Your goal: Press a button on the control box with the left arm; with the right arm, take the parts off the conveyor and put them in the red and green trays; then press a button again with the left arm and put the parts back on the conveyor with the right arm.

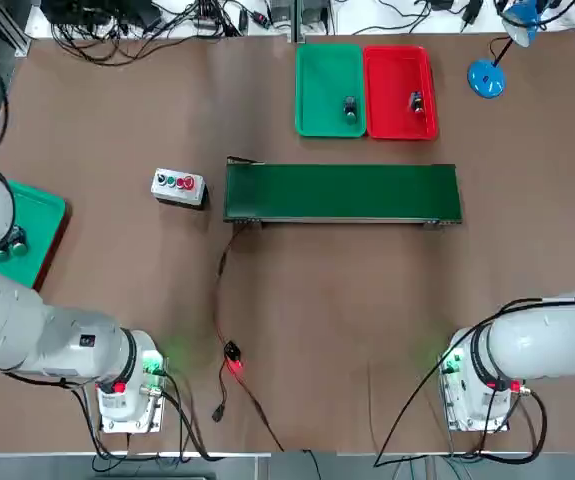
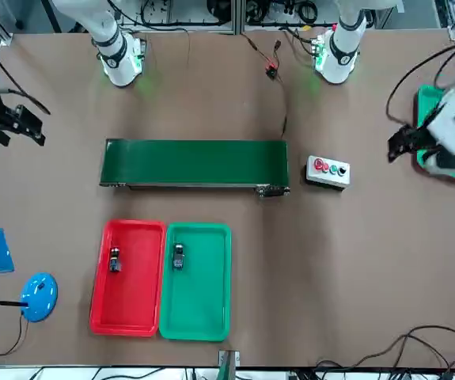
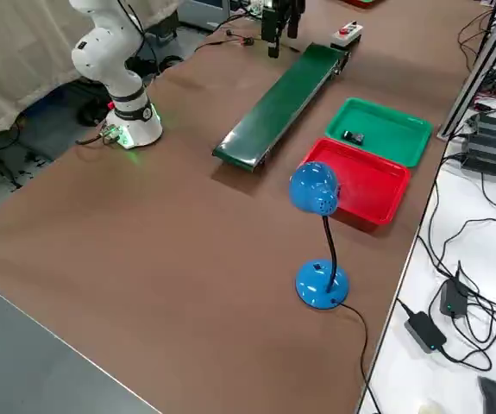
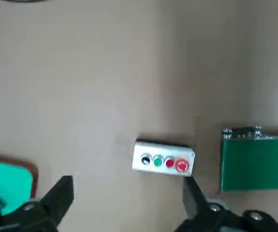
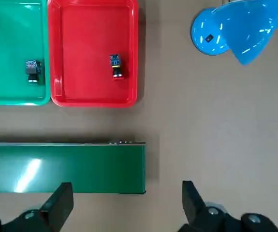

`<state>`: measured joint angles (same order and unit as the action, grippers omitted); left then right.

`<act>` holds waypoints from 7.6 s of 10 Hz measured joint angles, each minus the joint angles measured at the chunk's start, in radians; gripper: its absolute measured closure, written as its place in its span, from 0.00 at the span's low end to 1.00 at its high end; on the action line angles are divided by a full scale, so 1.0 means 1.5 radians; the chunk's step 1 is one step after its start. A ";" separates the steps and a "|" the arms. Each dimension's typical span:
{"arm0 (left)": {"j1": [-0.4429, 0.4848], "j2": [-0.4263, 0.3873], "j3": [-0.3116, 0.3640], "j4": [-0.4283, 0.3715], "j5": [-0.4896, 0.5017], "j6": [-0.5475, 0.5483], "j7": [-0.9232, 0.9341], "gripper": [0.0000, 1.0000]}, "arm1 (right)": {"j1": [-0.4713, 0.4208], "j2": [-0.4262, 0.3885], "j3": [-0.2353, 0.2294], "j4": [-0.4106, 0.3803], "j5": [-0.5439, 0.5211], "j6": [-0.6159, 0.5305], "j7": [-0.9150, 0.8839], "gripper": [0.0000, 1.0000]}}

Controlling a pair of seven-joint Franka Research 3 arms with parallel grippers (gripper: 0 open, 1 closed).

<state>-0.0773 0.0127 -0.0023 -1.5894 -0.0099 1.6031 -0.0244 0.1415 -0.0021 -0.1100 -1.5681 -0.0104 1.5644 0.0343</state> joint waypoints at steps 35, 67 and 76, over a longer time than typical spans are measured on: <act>0.006 0.011 0.005 0.046 0.000 -0.031 -0.001 0.00 | 0.045 0.527 -0.001 0.014 0.043 0.587 -0.068 0.24; 0.007 0.015 0.006 0.047 0.000 -0.031 -0.002 0.00 | 0.110 0.008 0.007 -0.371 0.048 0.250 -0.004 0.67; 0.007 0.015 0.006 0.047 0.000 -0.031 -0.002 0.00 | 0.121 0.036 0.007 -0.539 0.048 0.526 -0.004 0.67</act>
<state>-0.0665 0.0346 0.0065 -1.5196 -0.0099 1.5561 -0.0268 0.3225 0.0522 -0.0992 -2.3772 0.0624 2.3528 0.0280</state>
